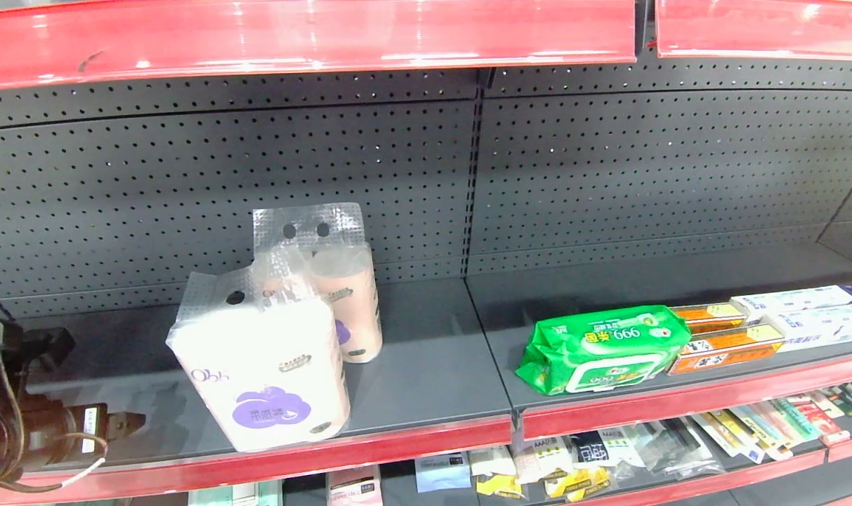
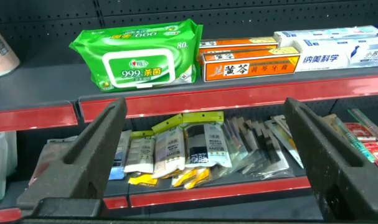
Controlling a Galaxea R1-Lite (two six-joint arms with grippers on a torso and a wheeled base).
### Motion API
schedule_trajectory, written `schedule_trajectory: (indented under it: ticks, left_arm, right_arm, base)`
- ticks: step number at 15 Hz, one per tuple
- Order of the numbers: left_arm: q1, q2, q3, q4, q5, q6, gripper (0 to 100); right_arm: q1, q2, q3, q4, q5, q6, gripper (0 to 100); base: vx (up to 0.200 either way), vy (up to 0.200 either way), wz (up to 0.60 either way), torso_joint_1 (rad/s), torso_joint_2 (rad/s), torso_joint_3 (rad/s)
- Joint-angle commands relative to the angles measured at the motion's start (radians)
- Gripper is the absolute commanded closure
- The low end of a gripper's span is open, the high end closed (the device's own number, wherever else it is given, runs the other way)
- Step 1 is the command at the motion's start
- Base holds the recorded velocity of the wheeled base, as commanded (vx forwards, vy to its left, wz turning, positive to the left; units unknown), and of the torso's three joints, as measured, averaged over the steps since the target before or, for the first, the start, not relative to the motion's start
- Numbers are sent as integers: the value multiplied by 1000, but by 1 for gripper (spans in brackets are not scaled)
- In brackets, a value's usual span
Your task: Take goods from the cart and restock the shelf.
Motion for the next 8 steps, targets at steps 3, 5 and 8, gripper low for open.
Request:
schedule_trajectory:
  ticks: [3,5,8]
  left_arm:
    - [-34,124,-9,-63,-12,2,0]
    - [-60,147,-23,-64,-22,0,0]
    - [-88,183,-34,-66,-27,-3,0]
  right_arm:
    - [0,1,0,0,0,-1,0]
    - [0,1,0,0,0,1,0]
    - [0,1,0,2,0,1,0]
  base:
    - [0,0,0,0,0,0]
    - [0,0,0,0,0,0]
    - [0,0,0,0,0,0]
